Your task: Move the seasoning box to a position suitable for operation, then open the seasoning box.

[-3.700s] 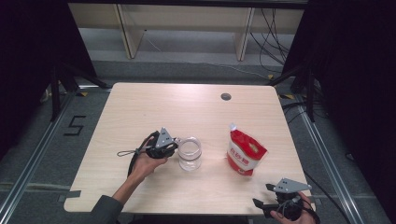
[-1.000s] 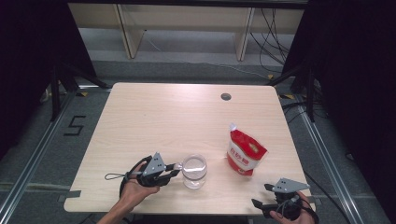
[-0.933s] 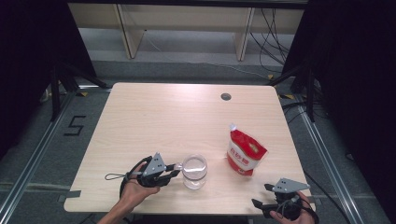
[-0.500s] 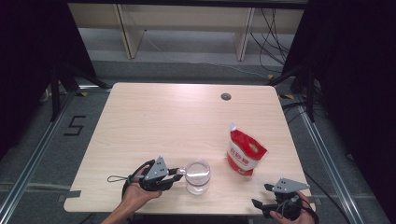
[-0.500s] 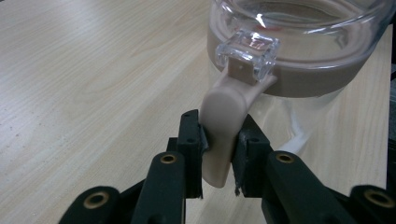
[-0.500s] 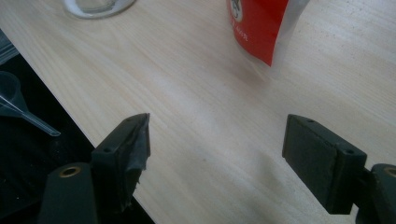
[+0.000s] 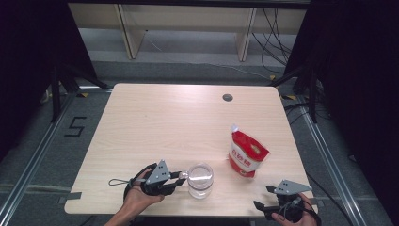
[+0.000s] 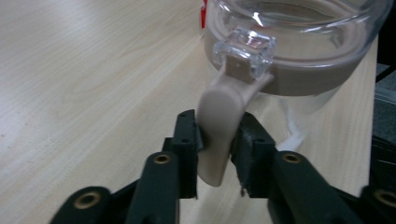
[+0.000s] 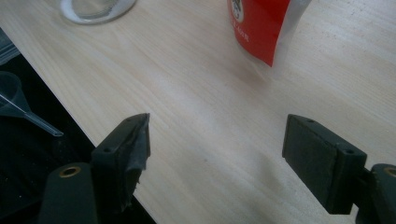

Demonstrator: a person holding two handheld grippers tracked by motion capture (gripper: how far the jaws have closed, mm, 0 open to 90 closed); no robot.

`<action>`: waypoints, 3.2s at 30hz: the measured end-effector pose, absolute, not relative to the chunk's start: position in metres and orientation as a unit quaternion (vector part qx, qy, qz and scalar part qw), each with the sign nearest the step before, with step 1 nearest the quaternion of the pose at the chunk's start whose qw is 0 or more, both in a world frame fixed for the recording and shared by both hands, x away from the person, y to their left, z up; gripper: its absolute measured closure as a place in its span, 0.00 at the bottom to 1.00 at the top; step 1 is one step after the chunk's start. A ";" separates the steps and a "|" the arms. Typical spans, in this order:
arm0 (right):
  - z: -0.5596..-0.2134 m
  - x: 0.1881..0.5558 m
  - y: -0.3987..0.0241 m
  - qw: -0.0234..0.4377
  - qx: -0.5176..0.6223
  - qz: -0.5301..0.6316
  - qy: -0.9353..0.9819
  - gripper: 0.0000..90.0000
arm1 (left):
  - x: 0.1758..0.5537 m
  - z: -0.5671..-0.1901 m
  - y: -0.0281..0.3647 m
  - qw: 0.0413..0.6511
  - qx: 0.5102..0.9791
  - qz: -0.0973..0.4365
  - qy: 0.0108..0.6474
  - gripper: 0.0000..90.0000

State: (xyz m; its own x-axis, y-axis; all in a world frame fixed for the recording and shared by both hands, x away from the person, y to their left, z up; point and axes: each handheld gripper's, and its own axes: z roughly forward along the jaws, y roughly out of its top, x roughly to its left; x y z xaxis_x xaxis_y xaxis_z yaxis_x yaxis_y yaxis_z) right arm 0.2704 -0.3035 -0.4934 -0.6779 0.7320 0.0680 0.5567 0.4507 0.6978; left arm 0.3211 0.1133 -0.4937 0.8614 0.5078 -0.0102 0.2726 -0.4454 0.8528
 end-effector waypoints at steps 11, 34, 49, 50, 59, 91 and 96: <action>-0.494 0.272 -0.303 0.127 0.363 0.357 0.851 0.28 | 0.315 -0.481 0.121 0.470 0.839 0.113 0.250 0.33; -0.493 0.270 -0.295 0.122 0.358 0.371 0.848 0.26 | 0.306 -0.447 0.134 0.516 0.807 0.120 0.262 0.75; -0.493 0.269 -0.293 0.123 0.351 0.369 0.852 0.30 | 0.311 -0.434 0.116 0.521 0.805 0.133 0.251 0.99; -0.493 0.269 -0.293 0.123 0.351 0.369 0.852 0.31 | 0.311 -0.434 0.116 0.520 0.805 0.135 0.252 0.99; -0.493 0.268 -0.292 0.124 0.344 0.369 0.854 0.34 | 0.314 -0.437 0.112 0.511 0.810 0.136 0.254 0.99; -0.489 0.266 -0.288 0.132 0.328 0.394 0.849 0.45 | 0.315 -0.446 0.116 0.511 0.809 0.139 0.256 0.99; -0.488 0.265 -0.287 0.131 0.323 0.401 0.847 0.49 | 0.315 -0.446 0.116 0.509 0.810 0.139 0.257 0.99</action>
State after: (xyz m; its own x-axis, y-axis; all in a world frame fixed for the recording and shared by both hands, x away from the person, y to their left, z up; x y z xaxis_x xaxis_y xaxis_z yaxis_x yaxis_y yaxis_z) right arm 0.2647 -0.2871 -0.4876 -0.7568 0.6525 0.0384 0.4431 0.4690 0.7640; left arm 0.3149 0.1160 -0.4460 0.8297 0.5570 -0.0365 0.2740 -0.3494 0.8960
